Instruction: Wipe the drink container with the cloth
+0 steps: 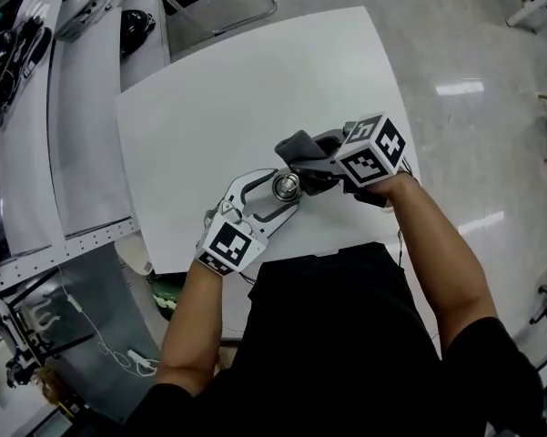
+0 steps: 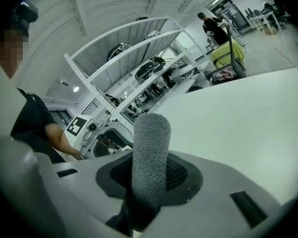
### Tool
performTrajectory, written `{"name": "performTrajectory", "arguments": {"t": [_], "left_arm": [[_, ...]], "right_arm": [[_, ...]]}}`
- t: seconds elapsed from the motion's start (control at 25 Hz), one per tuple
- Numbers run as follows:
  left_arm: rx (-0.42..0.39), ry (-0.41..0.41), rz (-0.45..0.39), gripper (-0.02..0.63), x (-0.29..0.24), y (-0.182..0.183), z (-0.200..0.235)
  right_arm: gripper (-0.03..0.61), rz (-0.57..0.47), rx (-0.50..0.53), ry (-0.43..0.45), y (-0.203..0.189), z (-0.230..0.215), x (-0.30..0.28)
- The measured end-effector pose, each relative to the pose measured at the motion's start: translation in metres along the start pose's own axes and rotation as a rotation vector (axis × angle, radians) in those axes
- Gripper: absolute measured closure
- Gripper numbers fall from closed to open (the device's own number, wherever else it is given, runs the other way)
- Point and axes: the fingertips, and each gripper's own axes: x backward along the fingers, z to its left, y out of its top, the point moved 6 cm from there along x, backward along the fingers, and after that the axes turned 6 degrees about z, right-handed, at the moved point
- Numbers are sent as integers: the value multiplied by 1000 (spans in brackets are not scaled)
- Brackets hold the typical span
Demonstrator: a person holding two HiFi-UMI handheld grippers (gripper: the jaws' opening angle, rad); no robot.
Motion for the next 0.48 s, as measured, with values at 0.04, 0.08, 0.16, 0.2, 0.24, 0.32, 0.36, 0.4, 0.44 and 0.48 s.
{"name": "performTrajectory", "arguments": {"t": [0.04, 0.08, 0.16, 0.2, 0.24, 0.32, 0.36, 0.4, 0.44, 0.48], "left_arm": [[-3, 14, 9, 331, -1, -2, -2], [-3, 23, 16, 333, -2, -5, -4], [12, 40, 14, 348, -2, -7, -5], [24, 47, 9, 359, -2, -7, -3], [33, 51, 6, 360, -1, -7, -2], [38, 54, 7, 360, -1, -7, -1], [36, 54, 9, 360, -1, -6, -2], [35, 53, 11, 360, -1, -6, -2], [34, 50, 11, 360, -2, -6, -3], [34, 48, 9, 360, -2, -7, -3]], "right_arm": [[465, 13, 13, 8, 2, 0, -3], [465, 29, 27, 18, 3, 0, -6], [465, 65, 54, 41, 8, -2, -13], [465, 83, 62, 53, 10, -4, -17], [465, 97, 65, 65, 11, -7, -21], [465, 115, 58, 84, 12, -14, -28], [465, 119, 51, 91, 11, -18, -30], [465, 120, 41, 94, 11, -22, -32], [465, 119, 31, 94, 10, -26, -34], [465, 117, 22, 92, 9, -30, -35]]}}
